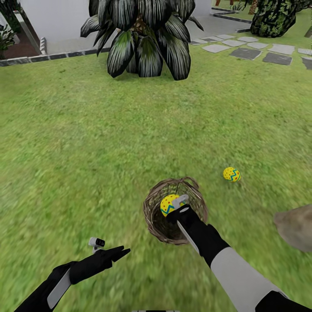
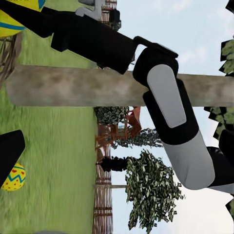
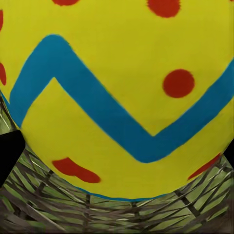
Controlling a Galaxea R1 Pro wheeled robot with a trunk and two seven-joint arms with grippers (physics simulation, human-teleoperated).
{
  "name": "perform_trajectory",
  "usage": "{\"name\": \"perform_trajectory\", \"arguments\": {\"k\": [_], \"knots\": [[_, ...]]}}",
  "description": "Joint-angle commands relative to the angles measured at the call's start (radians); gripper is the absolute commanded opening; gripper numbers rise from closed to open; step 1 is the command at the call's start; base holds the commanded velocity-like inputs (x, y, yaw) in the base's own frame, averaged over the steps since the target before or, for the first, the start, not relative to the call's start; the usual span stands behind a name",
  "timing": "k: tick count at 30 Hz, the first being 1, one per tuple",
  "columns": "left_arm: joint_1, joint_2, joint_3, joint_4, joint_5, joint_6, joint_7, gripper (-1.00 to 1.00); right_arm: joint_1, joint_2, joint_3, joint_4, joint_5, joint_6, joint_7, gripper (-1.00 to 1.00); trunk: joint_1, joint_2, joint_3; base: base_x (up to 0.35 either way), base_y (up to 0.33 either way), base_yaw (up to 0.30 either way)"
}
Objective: Take the three Easter eggs out of the wicker basket on the lawn in the garden, then place them on the lawn next to a single tree (choose any tree) so that all three eggs are next to the same tree and none are left in the basket.
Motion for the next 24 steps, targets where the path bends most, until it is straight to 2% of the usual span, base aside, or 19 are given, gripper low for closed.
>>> {"name": "perform_trajectory", "arguments": {"k": [1, 5, 7, 9, 12, 16, 22, 24], "knots": [[-0.001, 0.001, -0.006, 0.0, 0.008, 0.011, -0.001, 1.0, -0.001, 0.0, 0.002, -0.002, -0.005, 0.008, -0.004, -1.0, 0.0, 0.0, 0.001, 0.0, 0.0, 0.0], [0.0, 0.0, -0.006, 0.0, 0.006, 0.01, 0.0, 1.0, -0.001, 0.002, 0.001, -0.003, -0.006, 0.022, -0.004, -1.0, 0.0, 0.0, 0.007, 0.0, 0.0, 0.0], [0.0, 0.0, -0.006, 0.0, 0.006, 0.01, 0.0, 1.0, -0.001, 0.001, -0.001, -0.006, -0.007, 0.087, -0.004, -1.0, 0.0, 0.0, 0.011, 0.0, 0.0, 0.0], [0.0, 0.0, -0.006, 0.0, 0.006, 0.01, 0.0, 1.0, -0.001, 0.001, -0.002, -0.026, -0.007, 0.109, -0.004, -1.0, 0.0, 0.0, 0.014, 0.0, 0.0, 0.0], [0.0, 0.0, -0.006, 0.0, 0.005, 0.01, 0.0, 1.0, 0.0, 0.0, 0.0, -0.172, -0.005, 0.257, -0.004, -1.0, 0.0, 0.0, 0.019, 0.0, 0.0, 0.0], [0.0, -0.004, -0.006, 0.0, 0.005, 0.01, 0.0, 1.0, 0.001, 0.001, 0.0, -0.244, -0.006, 0.336, -0.004, -1.0, 0.0, 0.0, 0.025, 0.0, 0.0, 0.0], [0.0, -0.007, -0.006, 0.001, 0.005, 0.01, 0.0, 1.0, 0.0, 0.008, -0.005, -0.255, -0.014, 0.349, -0.004, -1.0, 0.0, 0.0, 0.035, 0.0, 0.0, 0.0], [-0.001, -0.008, -0.006, 0.0, 0.005, 0.01, 0.001, 1.0, 0.001, 0.011, -0.028, -0.255, -0.015, 0.349, -0.004, -1.0, 0.0, 0.0, 0.038, 0.0, 0.0, 0.0]]}}
